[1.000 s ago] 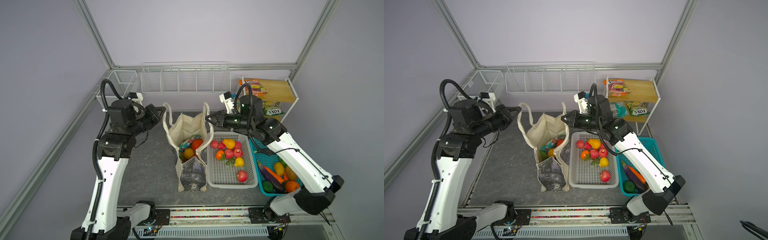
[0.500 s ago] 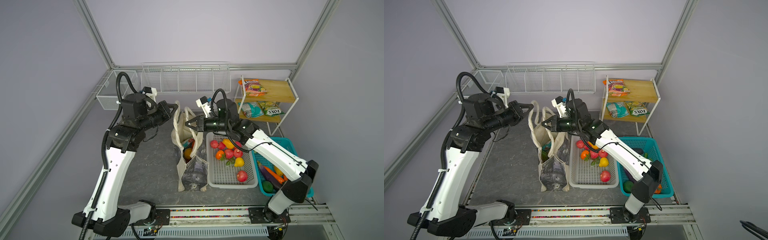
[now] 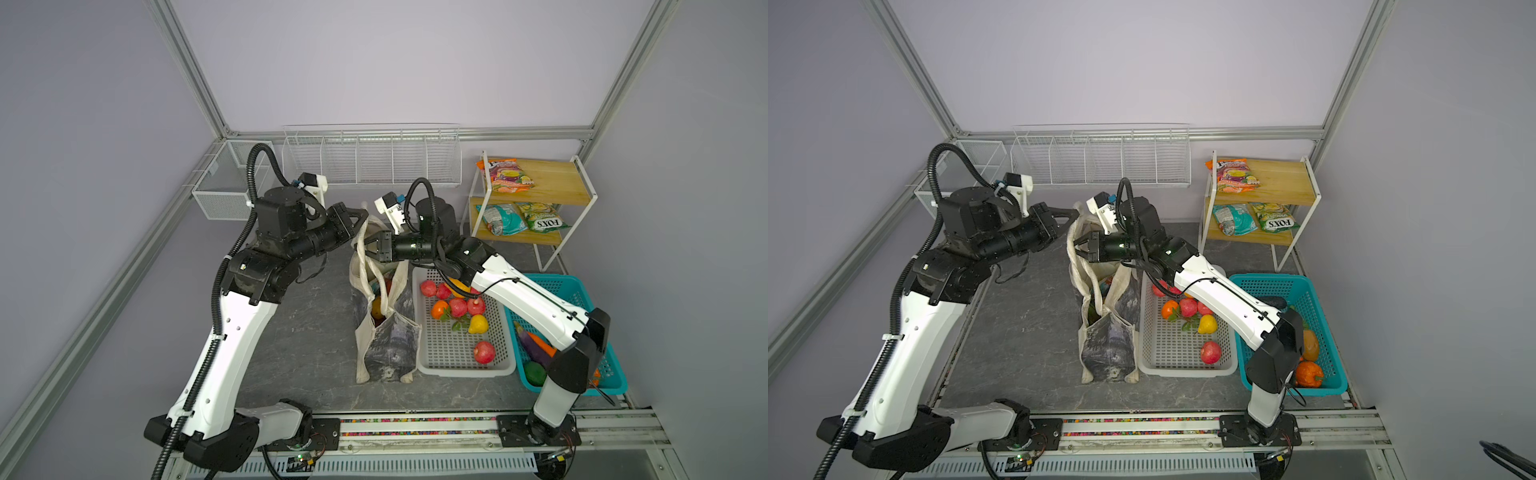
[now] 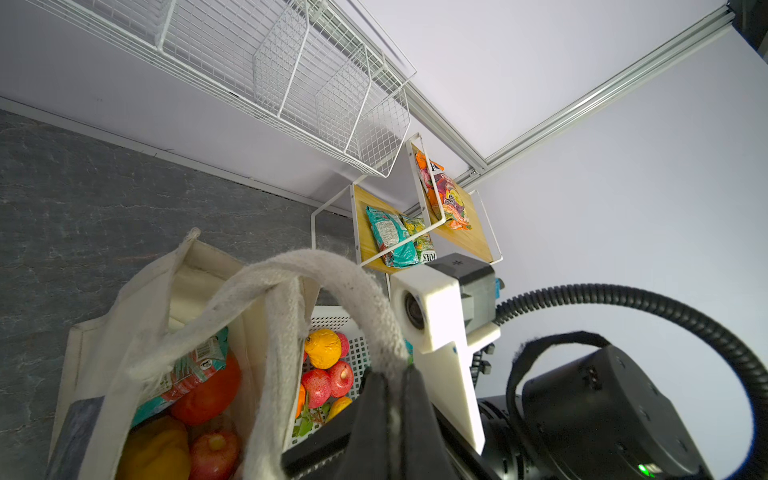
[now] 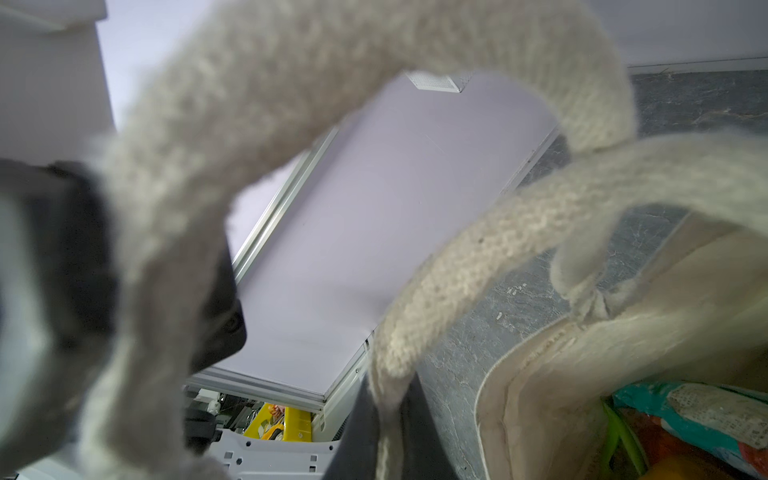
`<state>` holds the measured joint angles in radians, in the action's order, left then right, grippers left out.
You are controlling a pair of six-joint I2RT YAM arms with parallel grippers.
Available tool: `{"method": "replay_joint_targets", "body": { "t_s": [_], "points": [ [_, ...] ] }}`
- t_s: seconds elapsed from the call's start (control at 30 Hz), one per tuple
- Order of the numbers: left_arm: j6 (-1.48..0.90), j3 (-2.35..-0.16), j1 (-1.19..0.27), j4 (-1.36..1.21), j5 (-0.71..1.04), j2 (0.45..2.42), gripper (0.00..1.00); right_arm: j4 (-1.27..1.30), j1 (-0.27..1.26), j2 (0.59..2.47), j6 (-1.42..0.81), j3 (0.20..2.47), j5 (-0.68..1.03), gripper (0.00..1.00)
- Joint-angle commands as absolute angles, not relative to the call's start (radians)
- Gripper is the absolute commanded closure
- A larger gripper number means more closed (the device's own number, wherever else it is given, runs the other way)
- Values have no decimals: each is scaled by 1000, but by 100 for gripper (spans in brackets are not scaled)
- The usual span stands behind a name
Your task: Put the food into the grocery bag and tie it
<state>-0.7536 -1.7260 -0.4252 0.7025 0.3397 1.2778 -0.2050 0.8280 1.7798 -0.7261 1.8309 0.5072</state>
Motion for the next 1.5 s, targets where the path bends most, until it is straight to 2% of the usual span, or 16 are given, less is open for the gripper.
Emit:
{"method": "replay_joint_targets", "body": {
  "t_s": [0.0, 0.33, 0.53, 0.77, 1.03, 1.3, 1.47],
  "points": [
    [-746, -1721, -438, 660, 360, 1257, 100, -96, 809, 1797, -751, 1859, 531, 93],
    [-746, -1645, -460, 662, 392, 1223, 100, 37, 781, 1819, -832, 1874, 574, 93],
    [-733, -1649, -456, 670, 328, 1202, 100, 73, 791, 1795, -824, 1789, 640, 93],
    [-753, -1655, -403, 646, 316, 1208, 100, 67, 810, 1687, -708, 1623, 686, 92],
    [-762, -1687, -399, 620, 343, 1251, 100, 134, 846, 1643, -567, 1540, 737, 92],
    [-764, -1703, -400, 603, 415, 1266, 100, 75, 845, 1701, -471, 1628, 752, 93],
    [-757, -1700, -426, 607, 446, 1260, 100, 151, 822, 1742, -489, 1662, 740, 93]
  ]
}}
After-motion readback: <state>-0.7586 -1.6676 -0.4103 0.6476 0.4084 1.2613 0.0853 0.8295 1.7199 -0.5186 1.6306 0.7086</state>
